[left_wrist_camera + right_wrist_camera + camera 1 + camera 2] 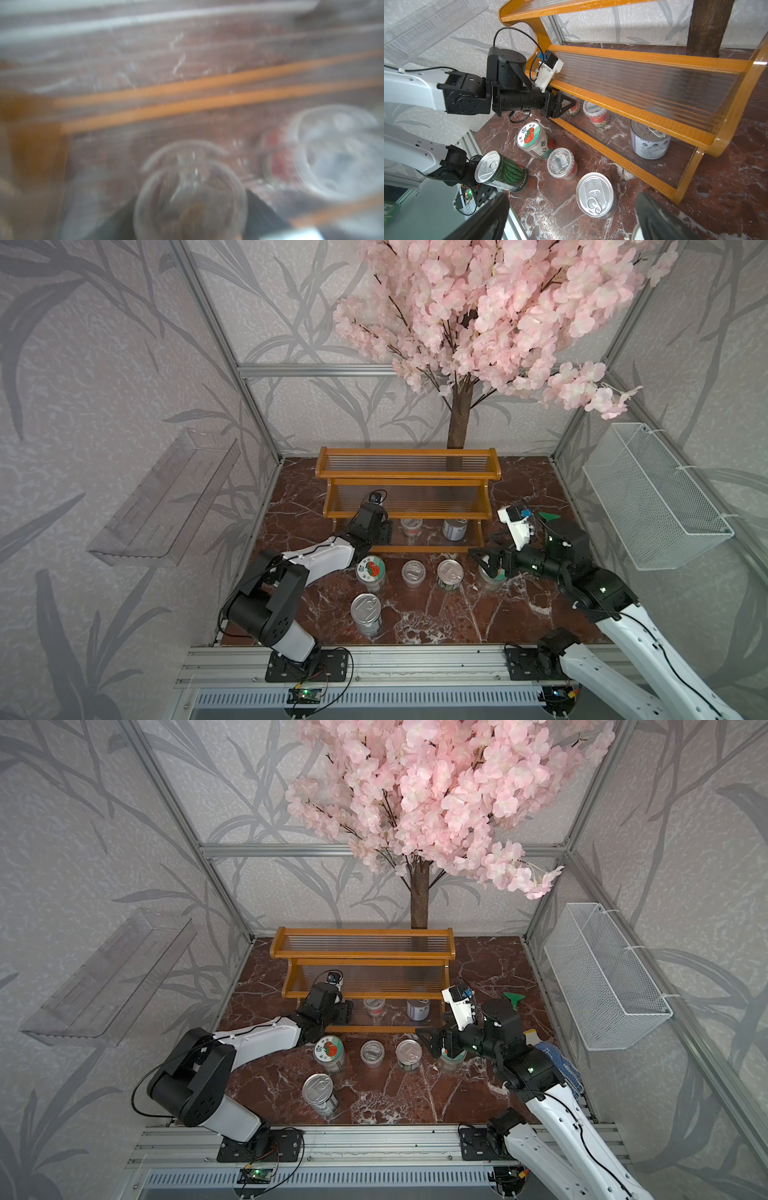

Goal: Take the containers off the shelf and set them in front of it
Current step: 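Pick up a container from the shelf, then place the container at the center of the board.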

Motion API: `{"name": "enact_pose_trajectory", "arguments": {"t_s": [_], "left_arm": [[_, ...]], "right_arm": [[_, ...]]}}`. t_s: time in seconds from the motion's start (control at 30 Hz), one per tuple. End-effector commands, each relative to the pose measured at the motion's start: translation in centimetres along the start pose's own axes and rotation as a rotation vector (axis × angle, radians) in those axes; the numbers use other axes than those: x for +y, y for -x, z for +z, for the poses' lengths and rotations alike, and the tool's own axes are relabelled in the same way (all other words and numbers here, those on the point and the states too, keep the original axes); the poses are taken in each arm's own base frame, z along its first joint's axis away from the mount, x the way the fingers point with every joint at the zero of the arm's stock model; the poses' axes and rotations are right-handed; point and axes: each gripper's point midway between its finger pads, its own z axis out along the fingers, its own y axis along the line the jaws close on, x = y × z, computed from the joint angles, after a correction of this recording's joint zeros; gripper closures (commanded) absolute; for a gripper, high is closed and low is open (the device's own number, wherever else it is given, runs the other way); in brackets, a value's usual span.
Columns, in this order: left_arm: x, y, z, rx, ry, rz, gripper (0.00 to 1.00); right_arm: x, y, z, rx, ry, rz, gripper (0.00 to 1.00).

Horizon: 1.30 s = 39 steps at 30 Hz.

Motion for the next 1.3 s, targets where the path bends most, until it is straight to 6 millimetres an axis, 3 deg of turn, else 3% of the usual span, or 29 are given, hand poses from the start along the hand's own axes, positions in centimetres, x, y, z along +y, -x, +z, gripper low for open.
{"name": "enact_pose_trajectory", "arguments": {"t_s": [0.0, 0.27, 0.77, 1.0, 1.27], "left_arm": [[-0.3, 1.3, -1.2, -0.034, -0.038, 0.008, 0.32], [-0.8, 0.7, -3.4, -0.030, -0.094, 0.027, 0.33], [-4.3, -0.6, -8.8, 0.004, -0.283, 0.107, 0.33], [-9.3, 0.3, -14.7, -0.023, -0.349, 0.234, 0.33], [-15.5, -5.3, -21.7, -0.011, -0.491, 0.317, 0.33]], "right_arm": [[0.0, 0.7, -0.2, -0.027, -0.005, -0.011, 0.01], [0.0, 0.7, 0.0, -0.024, 0.001, -0.005, 0.01], [0.1, 0.9, 0.2, -0.018, 0.006, -0.005, 0.01], [-0.3, 0.9, 0.0, -0.003, -0.025, -0.025, 0.01], [-1.4, 0.9, -0.6, 0.014, -0.102, -0.060, 0.01]]}}
